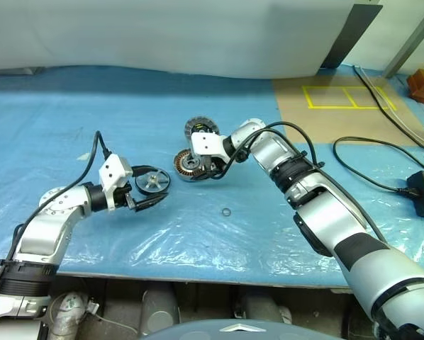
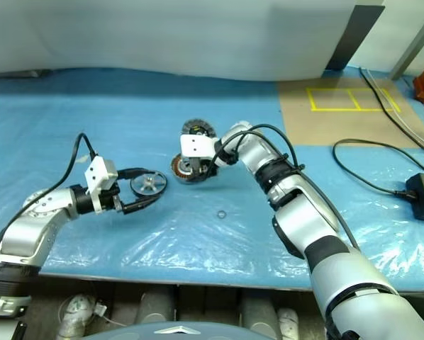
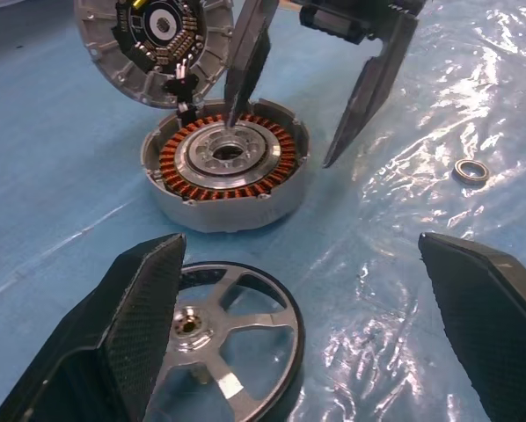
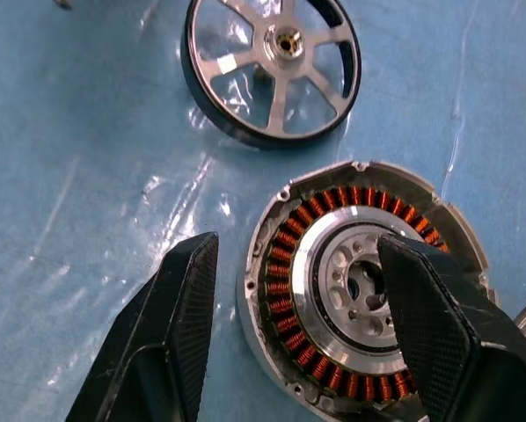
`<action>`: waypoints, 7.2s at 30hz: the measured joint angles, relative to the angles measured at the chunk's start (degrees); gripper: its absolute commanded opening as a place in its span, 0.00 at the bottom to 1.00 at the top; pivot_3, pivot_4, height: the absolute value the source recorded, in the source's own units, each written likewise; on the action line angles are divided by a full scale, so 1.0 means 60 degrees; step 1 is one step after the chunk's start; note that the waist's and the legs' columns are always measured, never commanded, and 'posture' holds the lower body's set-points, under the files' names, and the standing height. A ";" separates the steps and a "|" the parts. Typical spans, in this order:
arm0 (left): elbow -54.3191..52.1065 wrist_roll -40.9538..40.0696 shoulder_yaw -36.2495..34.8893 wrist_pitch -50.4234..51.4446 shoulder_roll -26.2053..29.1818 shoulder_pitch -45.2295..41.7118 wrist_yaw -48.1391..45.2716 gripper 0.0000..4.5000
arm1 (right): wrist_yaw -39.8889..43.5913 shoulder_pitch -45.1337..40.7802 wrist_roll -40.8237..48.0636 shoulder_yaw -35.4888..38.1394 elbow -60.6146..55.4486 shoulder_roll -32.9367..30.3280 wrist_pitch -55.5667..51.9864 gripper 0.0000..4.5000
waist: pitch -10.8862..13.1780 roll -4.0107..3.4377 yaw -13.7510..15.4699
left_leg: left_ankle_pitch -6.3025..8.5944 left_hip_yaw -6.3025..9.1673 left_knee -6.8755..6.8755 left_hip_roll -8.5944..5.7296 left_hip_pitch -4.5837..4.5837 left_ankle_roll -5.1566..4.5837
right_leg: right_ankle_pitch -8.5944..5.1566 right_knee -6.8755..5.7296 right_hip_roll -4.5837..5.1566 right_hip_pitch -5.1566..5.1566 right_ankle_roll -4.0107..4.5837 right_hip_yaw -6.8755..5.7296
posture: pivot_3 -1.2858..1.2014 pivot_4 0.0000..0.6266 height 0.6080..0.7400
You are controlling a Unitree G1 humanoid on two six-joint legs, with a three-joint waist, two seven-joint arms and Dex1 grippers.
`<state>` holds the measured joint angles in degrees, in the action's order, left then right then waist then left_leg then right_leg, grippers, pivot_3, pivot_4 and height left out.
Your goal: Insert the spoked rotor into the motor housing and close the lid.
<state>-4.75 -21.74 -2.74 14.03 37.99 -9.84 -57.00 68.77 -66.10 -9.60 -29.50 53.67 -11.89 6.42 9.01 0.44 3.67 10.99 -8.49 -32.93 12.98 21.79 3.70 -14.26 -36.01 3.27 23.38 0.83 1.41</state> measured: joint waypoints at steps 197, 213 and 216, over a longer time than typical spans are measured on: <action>-0.3847 -0.1373 0.0039 0.1083 0.0434 0.3016 -0.0057 1.00 | -0.1817 0.6999 0.4745 0.1620 -1.0806 -0.2670 -0.6239 0.14 | -0.0002 0.0007 0.0033 | -0.0005 -0.0023 0.0087 -0.0018 -0.0114 -0.0012 | -0.0015 0.0056 -0.0012 -0.0064 -0.0003 0.0046 | 0.52 0.24 1.00; -0.3552 -0.0532 0.0174 0.0239 -0.0069 0.3517 0.0432 1.00 | -0.0738 0.6286 0.3608 0.0610 -0.8718 -0.2094 -0.4822 0.14 | -0.0003 0.0008 0.0015 | -0.0005 -0.0024 0.0071 -0.0014 -0.0111 -0.0012 | -0.0014 0.0047 -0.0014 -0.0064 -0.0001 0.0047 | 0.52 0.24 1.00; -0.3460 -0.0461 0.0243 0.0229 -0.0148 0.3477 0.0487 1.00 | -0.0539 0.6258 0.3428 0.0488 -0.8537 -0.2053 -0.4578 0.14 | -0.0003 0.0008 0.0017 | -0.0005 -0.0024 0.0066 -0.0013 -0.0111 -0.0013 | -0.0014 0.0044 -0.0013 -0.0064 0.0000 0.0047 | 0.52 0.24 1.00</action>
<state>-25.51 -24.51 -1.28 15.40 37.10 11.02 -54.08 65.53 -28.55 10.96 -26.58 2.45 -24.21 -21.05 9.00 0.48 3.78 10.96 -8.64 -32.54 12.90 21.13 3.63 -14.34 -35.74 3.19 22.99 0.83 1.69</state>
